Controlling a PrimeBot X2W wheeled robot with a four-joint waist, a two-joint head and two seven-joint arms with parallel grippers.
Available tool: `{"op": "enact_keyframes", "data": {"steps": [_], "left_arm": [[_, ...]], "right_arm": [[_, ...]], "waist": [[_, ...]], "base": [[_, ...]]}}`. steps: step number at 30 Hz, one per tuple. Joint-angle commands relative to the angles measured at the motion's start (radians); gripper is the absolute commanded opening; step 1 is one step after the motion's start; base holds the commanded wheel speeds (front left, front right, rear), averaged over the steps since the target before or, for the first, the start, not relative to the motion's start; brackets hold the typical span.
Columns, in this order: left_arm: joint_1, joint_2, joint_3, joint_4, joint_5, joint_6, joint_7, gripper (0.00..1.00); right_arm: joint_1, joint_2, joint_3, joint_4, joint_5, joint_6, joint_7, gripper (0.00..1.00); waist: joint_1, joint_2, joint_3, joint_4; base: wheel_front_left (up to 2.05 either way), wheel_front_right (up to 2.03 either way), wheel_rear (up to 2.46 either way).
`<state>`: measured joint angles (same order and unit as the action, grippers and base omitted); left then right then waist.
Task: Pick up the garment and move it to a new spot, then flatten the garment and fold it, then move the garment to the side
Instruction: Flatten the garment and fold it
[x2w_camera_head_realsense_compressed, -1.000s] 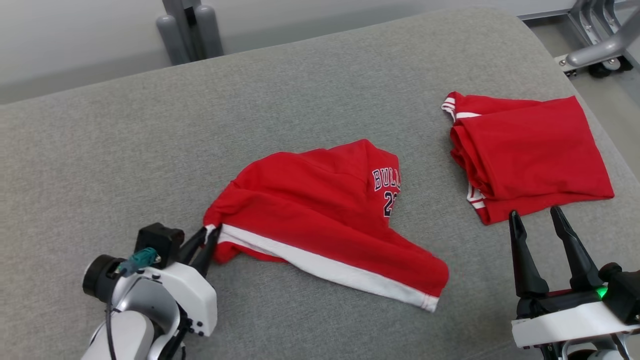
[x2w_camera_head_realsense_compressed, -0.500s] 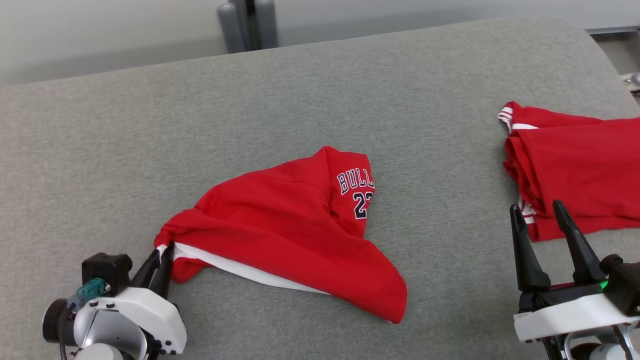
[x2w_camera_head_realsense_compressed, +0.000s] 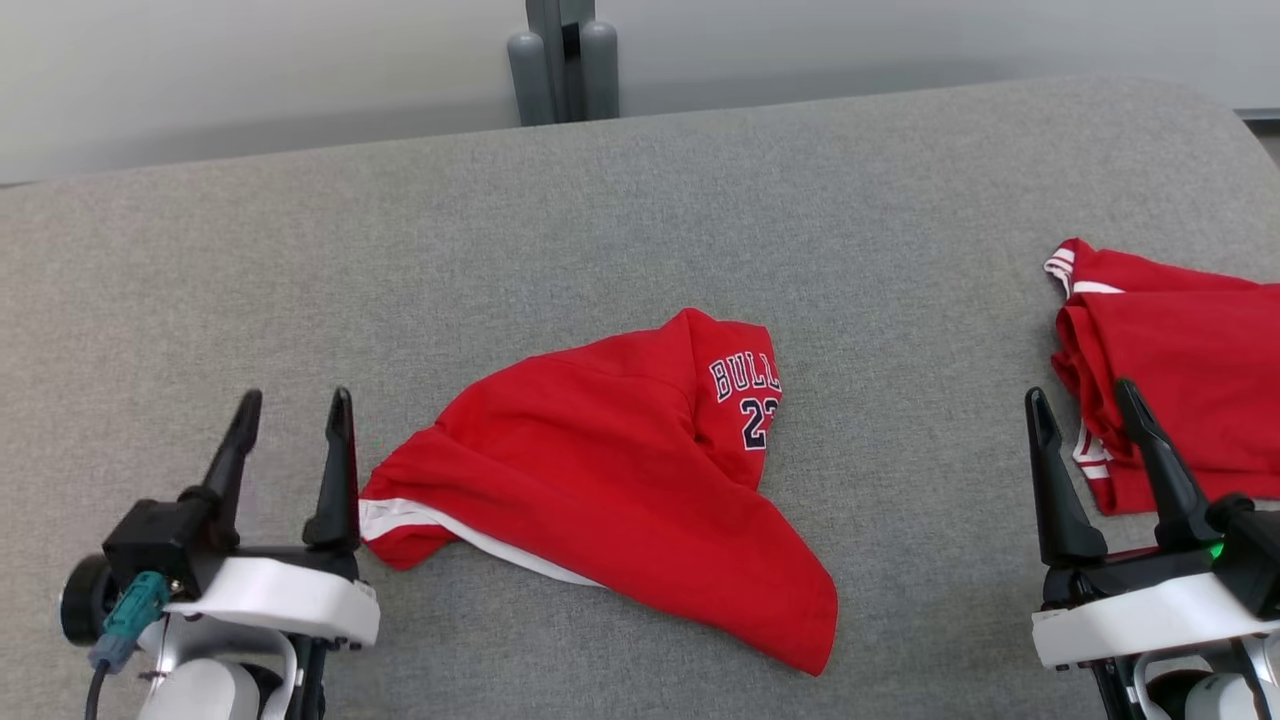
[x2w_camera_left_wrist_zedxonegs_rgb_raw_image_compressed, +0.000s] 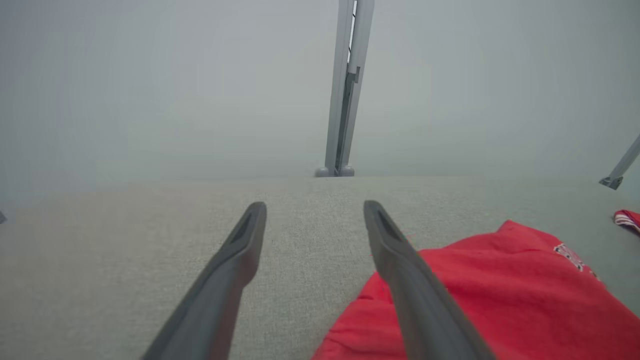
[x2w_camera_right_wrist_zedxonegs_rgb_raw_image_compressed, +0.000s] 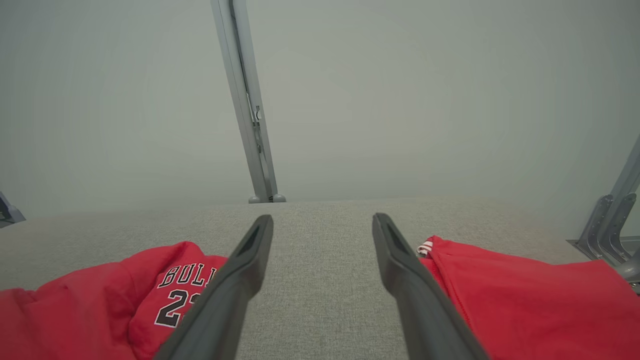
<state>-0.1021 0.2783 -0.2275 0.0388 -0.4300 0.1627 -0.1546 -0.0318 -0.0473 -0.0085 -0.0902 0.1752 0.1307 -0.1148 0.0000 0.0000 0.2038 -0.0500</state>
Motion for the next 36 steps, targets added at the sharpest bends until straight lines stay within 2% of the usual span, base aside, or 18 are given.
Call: {"op": "enact_keyframes", "data": {"steps": [1,9,20,36], "left_arm": [[-0.015,0.007,0.003,-0.015,0.015,0.008,-0.016,1.0],[0.006,0.012,0.014,-0.081,0.067,0.043,-0.079,1.0],[0.119,0.033,0.006,-0.096,0.093,0.077,-0.079,1.0],[0.131,0.045,-0.009,-0.111,0.094,0.084,-0.053,1.0]], "right_arm": [[-0.011,-0.006,-0.003,-0.01,-0.007,0.0,-0.009,1.0],[0.019,-0.006,0.012,-0.005,-0.038,0.0,0.007,1.0],[0.104,-0.006,0.026,0.011,-0.042,0.0,0.029,1.0],[0.115,-0.008,0.038,-0.001,-0.047,0.0,0.046,1.0]], "waist": [[0.0,0.0,-0.014,0.003],[0.0,0.0,-0.078,0.009],[0.0,0.0,-0.143,0.013],[0.0,0.0,-0.155,0.014]], "base": [[0.0,0.0,0.0],[0.0,0.0,0.0],[0.0,0.0,0.0],[0.0,0.0,0.0]]}}
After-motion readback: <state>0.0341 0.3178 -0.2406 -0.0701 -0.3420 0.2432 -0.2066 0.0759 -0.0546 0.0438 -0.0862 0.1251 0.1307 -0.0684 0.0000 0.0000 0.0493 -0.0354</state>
